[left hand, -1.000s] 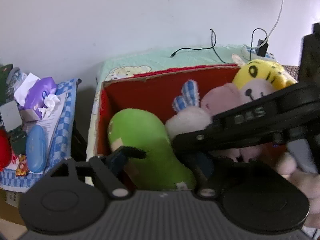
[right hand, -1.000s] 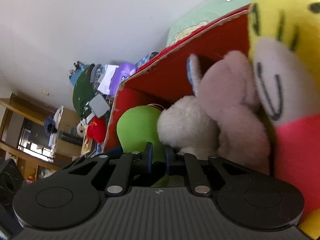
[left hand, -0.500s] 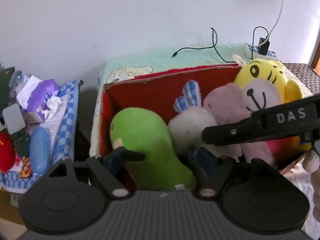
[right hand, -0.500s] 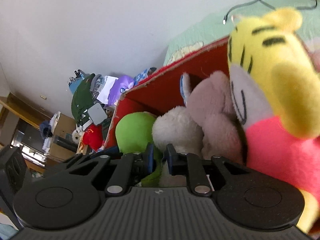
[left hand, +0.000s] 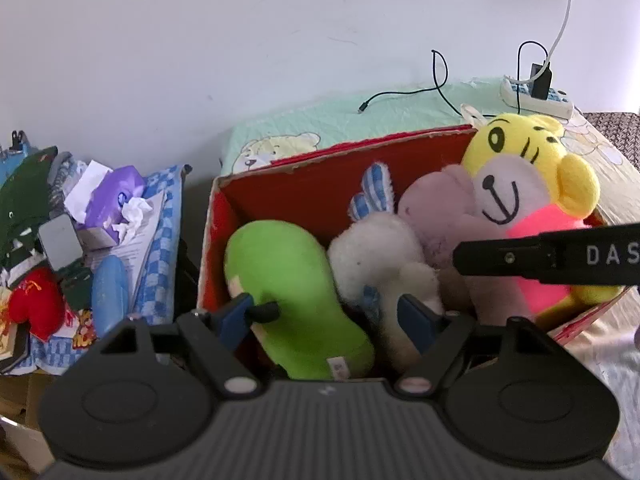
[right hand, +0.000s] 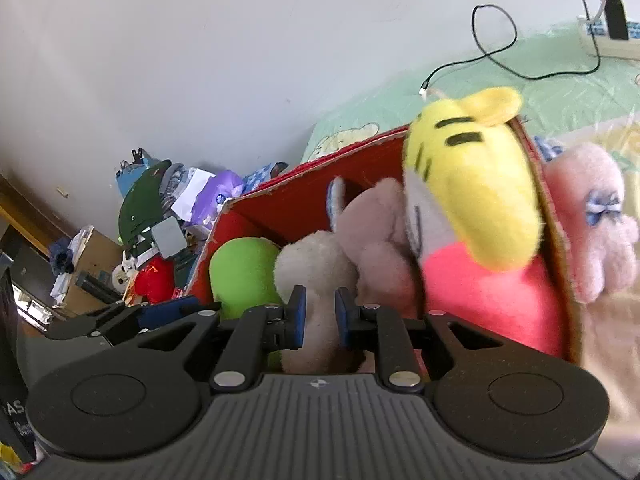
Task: Organize objects
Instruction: 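Lower the green plush into the red box and release it, then withdraw the right tool and move it to the pink bear with blue bow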
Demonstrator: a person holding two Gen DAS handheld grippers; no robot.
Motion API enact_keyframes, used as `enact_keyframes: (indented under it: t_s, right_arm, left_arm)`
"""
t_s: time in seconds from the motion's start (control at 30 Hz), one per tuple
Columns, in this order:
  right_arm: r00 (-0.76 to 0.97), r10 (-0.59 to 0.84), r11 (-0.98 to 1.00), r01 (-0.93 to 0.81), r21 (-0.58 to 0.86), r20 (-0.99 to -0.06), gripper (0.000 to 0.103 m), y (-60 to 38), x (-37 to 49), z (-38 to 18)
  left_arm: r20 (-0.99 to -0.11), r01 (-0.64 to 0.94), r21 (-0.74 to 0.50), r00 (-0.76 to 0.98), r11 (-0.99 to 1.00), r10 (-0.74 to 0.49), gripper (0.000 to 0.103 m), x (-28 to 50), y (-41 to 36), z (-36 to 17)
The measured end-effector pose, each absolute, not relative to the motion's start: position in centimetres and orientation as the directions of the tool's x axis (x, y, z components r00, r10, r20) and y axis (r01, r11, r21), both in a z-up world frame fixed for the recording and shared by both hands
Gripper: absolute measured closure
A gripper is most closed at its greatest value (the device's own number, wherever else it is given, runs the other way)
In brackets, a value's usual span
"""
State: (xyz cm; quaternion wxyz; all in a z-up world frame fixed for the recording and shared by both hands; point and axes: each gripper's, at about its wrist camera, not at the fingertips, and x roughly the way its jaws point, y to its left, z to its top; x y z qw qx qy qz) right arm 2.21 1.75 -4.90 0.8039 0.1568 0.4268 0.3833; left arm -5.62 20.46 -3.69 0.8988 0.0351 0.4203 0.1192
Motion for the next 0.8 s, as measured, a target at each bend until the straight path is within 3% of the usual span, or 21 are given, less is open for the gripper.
enact_keyframes:
  t_s: [0.8]
  right_arm:
    - [0.353, 0.761, 0.648, -0.451, 0.614, -0.544, 0.083, -4.5, 2.5, -4.5]
  left_arm:
    - [-0.747, -0.235, 0.206, 0.590, 0.950, 0.308, 0.015, -4.3, 14.7, -1.6]
